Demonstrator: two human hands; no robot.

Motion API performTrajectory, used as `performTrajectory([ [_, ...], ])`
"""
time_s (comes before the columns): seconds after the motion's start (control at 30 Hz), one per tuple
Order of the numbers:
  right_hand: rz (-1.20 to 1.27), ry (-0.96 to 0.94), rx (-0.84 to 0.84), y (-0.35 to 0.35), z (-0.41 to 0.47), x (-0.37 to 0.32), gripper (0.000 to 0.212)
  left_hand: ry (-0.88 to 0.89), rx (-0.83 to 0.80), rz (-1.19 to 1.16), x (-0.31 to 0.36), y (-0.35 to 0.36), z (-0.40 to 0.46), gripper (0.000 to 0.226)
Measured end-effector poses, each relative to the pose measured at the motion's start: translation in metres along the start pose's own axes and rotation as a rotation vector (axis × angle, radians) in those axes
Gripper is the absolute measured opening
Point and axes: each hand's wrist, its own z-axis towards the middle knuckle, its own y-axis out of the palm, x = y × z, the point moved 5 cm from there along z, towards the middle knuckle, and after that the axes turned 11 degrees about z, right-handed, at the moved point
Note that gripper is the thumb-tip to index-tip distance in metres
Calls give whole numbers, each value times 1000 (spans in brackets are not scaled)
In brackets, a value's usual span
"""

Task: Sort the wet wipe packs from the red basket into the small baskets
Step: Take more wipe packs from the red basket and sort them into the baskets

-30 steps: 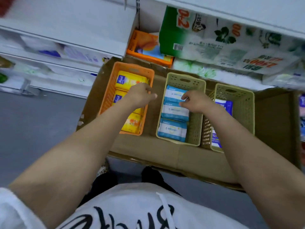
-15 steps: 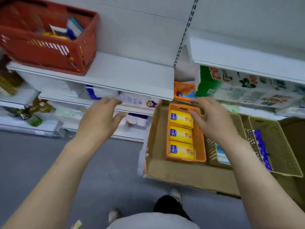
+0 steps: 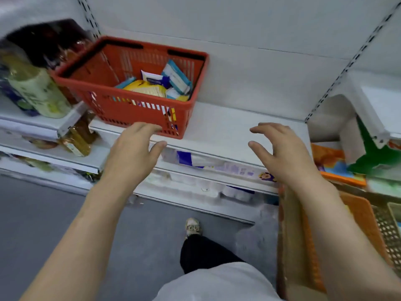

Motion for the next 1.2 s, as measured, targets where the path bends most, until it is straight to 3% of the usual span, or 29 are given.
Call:
performTrajectory([
  [0.23, 49, -43, -36, 40, 169, -62, 37, 38, -9, 6, -68, -12, 156, 35],
  [0.43, -7, -39, -112, 90, 270, -102, 37, 69, -57, -62, -125, 23, 238, 34],
  [0.77, -60, 380, -220, 211, 375, -85, 51, 270, -291, -71, -181, 82, 359, 41],
  [0.93, -189, 524, -72, 232, 393, -66, 64, 376, -396, -90, -177, 102, 390, 46],
  [1.1, -232, 530, -56, 223, 391, -63, 32, 333, -485, -111, -186, 115, 415, 46],
  [1.2, -95, 510, 19, 199, 382, -60, 21, 257, -544, -108, -200, 128, 425, 38],
])
